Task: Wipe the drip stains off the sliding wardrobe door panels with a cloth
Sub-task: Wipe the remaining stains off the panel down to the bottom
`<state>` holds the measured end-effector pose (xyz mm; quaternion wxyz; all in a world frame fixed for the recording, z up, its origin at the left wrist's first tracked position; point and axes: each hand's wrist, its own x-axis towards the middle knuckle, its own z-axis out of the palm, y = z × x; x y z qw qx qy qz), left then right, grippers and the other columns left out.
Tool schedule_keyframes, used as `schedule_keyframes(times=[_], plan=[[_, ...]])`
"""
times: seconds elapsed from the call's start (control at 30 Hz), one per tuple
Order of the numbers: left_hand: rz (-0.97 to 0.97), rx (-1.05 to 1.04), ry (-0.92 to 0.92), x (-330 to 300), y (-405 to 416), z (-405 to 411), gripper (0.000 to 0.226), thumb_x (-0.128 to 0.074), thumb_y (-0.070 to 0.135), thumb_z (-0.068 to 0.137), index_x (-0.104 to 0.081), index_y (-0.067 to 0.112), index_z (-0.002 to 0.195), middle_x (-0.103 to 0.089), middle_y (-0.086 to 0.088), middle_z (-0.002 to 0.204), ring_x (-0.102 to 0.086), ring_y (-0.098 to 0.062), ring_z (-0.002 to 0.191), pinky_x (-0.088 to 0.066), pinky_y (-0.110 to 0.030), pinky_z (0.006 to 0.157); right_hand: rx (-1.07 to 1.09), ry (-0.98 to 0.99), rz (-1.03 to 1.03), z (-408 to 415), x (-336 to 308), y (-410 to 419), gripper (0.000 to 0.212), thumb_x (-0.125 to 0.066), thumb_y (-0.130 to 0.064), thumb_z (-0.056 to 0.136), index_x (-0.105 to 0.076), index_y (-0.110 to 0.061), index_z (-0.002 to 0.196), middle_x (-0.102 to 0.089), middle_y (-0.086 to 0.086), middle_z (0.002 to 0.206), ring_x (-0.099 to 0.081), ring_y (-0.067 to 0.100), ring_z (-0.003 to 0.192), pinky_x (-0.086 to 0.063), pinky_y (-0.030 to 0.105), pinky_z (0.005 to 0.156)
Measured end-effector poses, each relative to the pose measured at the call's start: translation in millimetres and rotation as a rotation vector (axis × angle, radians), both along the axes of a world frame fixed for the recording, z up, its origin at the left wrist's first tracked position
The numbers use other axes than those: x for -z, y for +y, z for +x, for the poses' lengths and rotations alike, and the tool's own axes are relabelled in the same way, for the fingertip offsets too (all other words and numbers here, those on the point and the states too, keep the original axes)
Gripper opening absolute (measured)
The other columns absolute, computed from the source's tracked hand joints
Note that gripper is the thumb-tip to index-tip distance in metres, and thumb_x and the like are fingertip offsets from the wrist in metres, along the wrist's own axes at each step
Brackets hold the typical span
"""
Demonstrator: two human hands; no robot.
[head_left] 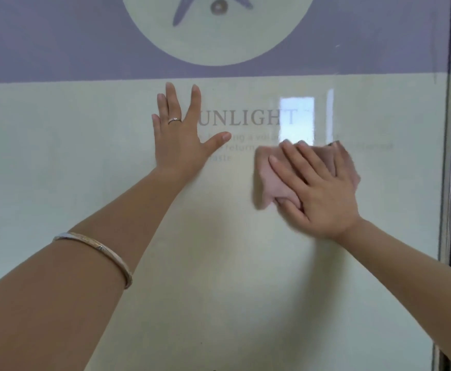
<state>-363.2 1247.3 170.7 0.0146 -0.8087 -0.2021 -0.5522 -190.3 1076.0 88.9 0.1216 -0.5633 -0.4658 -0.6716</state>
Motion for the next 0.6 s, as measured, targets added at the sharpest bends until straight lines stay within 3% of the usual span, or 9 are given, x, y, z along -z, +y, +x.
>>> schedule_keyframes(times=[0.1,0.17,0.23,0.33,0.4,0.47,0.53,0.6], plan=[[0.003,-0.004,-0.001,-0.5,-1.5,-0.8,0.093,-0.051,0.063,0.082,0.003,0.027,0.15,0.018,-0.012,0.155,0.018,-0.027,0.142,0.007,-0.039,0.114,-0.069,0.167,0.263,-20.8,-19.4,30.5,0.059,-0.039,-0.043,0.091,-0.043,-0.019,0.145,-0.038,0.011,0.152,-0.03,0.027,0.141,-0.004,0.051,0.115],[-0.009,-0.022,0.014,-4.1,-1.0,-3.2,0.093,-0.052,0.062,0.082,0.002,0.027,0.15,0.016,-0.013,0.155,0.016,-0.027,0.143,0.003,-0.04,0.114,-0.104,0.109,0.214,-27.3,-26.9,43.6,0.056,-0.041,-0.039,0.09,-0.048,-0.018,0.142,-0.042,0.011,0.149,-0.033,0.026,0.14,-0.008,0.05,0.115],[-0.005,-0.05,0.026,-4.8,-4.9,-6.8,0.092,-0.053,0.061,0.081,-0.003,0.027,0.15,0.01,-0.014,0.156,0.009,-0.028,0.144,-0.003,-0.039,0.114,-0.141,-0.025,0.115,-29.5,-39.3,41.4,0.051,-0.043,-0.036,0.091,-0.057,-0.018,0.136,-0.051,0.01,0.143,-0.044,0.026,0.133,-0.022,0.05,0.111],[0.111,-0.079,-0.075,-7.2,-15.3,-11.5,0.08,-0.054,0.057,0.083,-0.028,0.017,0.147,-0.02,-0.019,0.153,-0.02,-0.032,0.141,-0.021,-0.039,0.109,-0.223,-0.109,-0.015,-32.6,-71.9,32.7,0.044,-0.04,-0.034,0.094,-0.069,-0.012,0.12,-0.065,0.01,0.123,-0.059,0.028,0.111,-0.04,0.044,0.088],[0.223,0.054,-0.126,-15.7,-22.0,-10.4,0.066,-0.06,0.038,0.084,-0.041,0.002,0.137,-0.04,-0.024,0.141,-0.037,-0.034,0.131,-0.031,-0.038,0.103,-0.237,-0.103,-0.111,-38.1,-92.2,21.8,0.04,-0.043,-0.031,0.093,-0.072,-0.009,0.11,-0.07,0.008,0.105,-0.063,0.029,0.089,-0.039,0.039,0.072],[0.22,0.301,-0.054,-39.1,-31.9,-8.0,0.06,-0.059,0.023,0.081,-0.045,-0.009,0.13,-0.049,-0.026,0.131,-0.041,-0.028,0.123,-0.031,-0.029,0.101,-0.24,-0.026,-0.216,-41.9,-123.1,6.4,0.038,-0.044,-0.03,0.092,-0.072,-0.006,0.104,-0.066,0.009,0.089,-0.062,0.03,0.074,-0.04,0.037,0.063],[0.222,0.524,0.098,-66.8,-52.9,-6.3,0.057,-0.052,0.023,0.077,-0.05,-0.01,0.124,-0.056,-0.022,0.123,-0.045,-0.021,0.116,-0.032,-0.019,0.101,-0.224,0.096,-0.303,-44.1,-155.1,-13.1,0.039,-0.044,-0.03,0.09,-0.07,-0.003,0.099,-0.064,0.01,0.082,-0.061,0.029,0.066,-0.044,0.033,0.057],[0.138,0.698,0.245,-103.6,-80.8,0.1,0.054,-0.049,0.021,0.073,-0.054,-0.004,0.121,-0.061,-0.011,0.114,-0.052,-0.013,0.106,-0.036,-0.01,0.094,-0.229,0.309,-0.392,-47.0,-192.4,-37.4,0.036,-0.046,-0.032,0.088,-0.066,-0.002,0.093,-0.065,0.007,0.08,-0.06,0.028,0.06,-0.039,0.024,0.051]])
